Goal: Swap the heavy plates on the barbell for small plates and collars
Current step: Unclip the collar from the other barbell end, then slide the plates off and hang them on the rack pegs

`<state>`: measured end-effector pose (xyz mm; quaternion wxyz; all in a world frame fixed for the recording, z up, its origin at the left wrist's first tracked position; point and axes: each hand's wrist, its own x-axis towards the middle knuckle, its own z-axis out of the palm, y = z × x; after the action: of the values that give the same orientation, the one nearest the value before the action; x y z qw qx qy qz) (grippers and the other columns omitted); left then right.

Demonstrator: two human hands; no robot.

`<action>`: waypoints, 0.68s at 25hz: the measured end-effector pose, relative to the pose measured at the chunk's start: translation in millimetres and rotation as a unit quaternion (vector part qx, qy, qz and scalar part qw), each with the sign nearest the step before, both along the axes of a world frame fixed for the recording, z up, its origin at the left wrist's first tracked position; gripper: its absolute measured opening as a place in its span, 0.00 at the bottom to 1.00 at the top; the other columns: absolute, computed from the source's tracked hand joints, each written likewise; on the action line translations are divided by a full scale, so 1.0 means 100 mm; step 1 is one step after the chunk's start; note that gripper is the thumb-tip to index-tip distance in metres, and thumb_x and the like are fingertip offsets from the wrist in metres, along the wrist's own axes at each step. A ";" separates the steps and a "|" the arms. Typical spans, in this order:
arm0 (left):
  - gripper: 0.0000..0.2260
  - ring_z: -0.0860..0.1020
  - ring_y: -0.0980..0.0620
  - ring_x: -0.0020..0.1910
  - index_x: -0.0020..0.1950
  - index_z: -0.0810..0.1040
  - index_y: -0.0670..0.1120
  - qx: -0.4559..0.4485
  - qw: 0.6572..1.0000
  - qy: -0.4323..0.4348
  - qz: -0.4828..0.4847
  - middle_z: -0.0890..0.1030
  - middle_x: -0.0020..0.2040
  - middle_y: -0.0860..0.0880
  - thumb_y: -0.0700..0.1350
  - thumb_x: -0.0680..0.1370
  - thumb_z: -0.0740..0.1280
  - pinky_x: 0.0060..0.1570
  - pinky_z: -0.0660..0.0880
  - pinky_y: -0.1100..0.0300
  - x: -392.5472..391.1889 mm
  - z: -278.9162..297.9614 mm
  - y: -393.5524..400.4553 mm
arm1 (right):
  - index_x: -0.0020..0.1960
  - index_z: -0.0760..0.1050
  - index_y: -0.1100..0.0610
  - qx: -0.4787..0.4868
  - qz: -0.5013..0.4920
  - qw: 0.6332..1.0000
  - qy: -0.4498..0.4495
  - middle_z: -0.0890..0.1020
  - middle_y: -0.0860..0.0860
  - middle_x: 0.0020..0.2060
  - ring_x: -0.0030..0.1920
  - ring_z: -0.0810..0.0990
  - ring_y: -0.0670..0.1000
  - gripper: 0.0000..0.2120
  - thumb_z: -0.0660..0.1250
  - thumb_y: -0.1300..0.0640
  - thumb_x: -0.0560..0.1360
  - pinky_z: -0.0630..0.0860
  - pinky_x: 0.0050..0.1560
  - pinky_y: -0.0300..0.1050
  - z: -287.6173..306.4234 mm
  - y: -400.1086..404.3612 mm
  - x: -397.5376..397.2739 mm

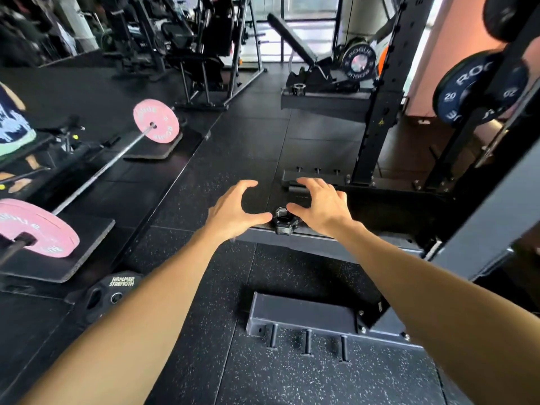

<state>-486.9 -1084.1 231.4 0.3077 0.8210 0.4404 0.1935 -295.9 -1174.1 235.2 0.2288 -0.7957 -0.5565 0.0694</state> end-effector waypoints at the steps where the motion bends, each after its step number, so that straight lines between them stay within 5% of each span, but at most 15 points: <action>1: 0.34 0.73 0.54 0.58 0.70 0.64 0.62 0.008 1.000 -0.007 0.003 0.65 0.73 0.58 0.58 0.67 0.75 0.50 0.74 0.57 -0.10 0.13 -0.18 | 0.74 0.62 0.48 0.010 0.003 1.000 -0.008 0.68 0.48 0.72 0.72 0.65 0.52 0.32 0.65 0.40 0.74 0.60 0.69 0.56 0.13 -0.18 -0.10; 6: 0.36 0.67 0.52 0.70 0.68 0.63 0.65 0.042 0.998 -0.036 0.001 0.65 0.73 0.58 0.62 0.64 0.74 0.68 0.66 0.44 -0.61 0.69 -1.07 | 0.75 0.60 0.47 0.045 0.014 0.998 -0.044 0.67 0.48 0.72 0.73 0.64 0.52 0.33 0.64 0.38 0.74 0.59 0.69 0.57 0.74 -1.11 -0.56; 17: 0.36 0.66 0.52 0.71 0.69 0.64 0.65 0.094 0.989 -0.093 -0.063 0.66 0.73 0.57 0.63 0.64 0.75 0.67 0.67 0.47 -0.46 1.89 -2.61 | 0.77 0.55 0.45 0.075 -0.038 0.994 -0.072 0.64 0.47 0.74 0.74 0.60 0.52 0.37 0.65 0.36 0.73 0.58 0.70 0.58 1.86 -2.90 -0.58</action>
<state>-532.9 -1344.6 420.1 0.2803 0.8508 0.3369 0.2899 -353.5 -1464.1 421.2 0.2493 -0.8001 -0.5443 -0.0390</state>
